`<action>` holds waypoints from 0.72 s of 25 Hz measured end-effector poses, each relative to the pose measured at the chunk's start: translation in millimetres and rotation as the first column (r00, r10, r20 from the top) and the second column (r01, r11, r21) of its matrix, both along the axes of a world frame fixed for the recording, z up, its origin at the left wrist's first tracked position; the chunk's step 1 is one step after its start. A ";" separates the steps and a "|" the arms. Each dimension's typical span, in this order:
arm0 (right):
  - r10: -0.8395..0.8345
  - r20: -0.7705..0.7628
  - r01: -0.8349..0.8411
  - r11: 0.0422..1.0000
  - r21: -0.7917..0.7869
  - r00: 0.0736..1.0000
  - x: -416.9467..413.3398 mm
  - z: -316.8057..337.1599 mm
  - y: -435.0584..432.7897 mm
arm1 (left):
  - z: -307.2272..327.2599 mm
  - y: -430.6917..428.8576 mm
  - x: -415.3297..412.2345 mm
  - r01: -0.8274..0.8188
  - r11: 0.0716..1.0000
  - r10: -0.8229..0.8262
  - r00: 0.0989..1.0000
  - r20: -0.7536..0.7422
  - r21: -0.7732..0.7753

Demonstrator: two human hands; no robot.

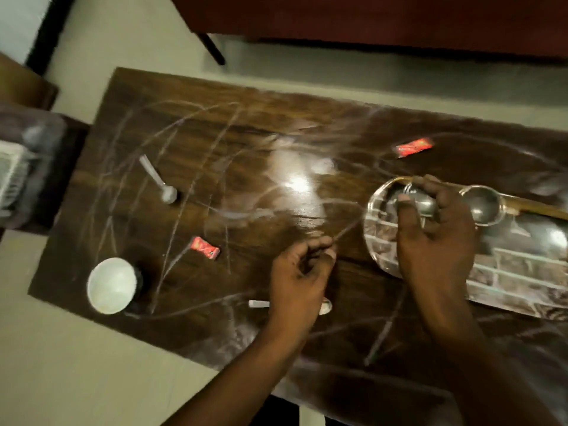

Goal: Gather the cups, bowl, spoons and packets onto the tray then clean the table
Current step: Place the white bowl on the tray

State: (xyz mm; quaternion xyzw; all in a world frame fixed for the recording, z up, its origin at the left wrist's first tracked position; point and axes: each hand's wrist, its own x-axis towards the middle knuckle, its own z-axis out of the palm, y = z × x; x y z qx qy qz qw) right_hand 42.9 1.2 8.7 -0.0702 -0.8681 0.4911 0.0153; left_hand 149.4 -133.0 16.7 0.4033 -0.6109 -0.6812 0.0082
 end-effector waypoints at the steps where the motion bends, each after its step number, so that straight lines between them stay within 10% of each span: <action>1: 0.058 0.026 -0.057 0.998 -0.039 0.998 8.6 1.5 -26.1 | 3.3 -29.0 10.6 -0.049 0.998 0.049 0.999 -0.008 -0.048; 10: 0.519 0.261 -0.477 0.853 -0.210 0.814 125.4 -9.7 -233.3 | 4.8 -260.4 144.1 -0.470 0.712 0.544 0.839 -0.014 -0.522; 18: 0.707 0.475 -0.676 0.685 -0.273 0.524 193.9 -23.2 -340.0 | -45.1 -322.8 220.8 -0.573 0.783 0.622 0.741 0.253 -0.243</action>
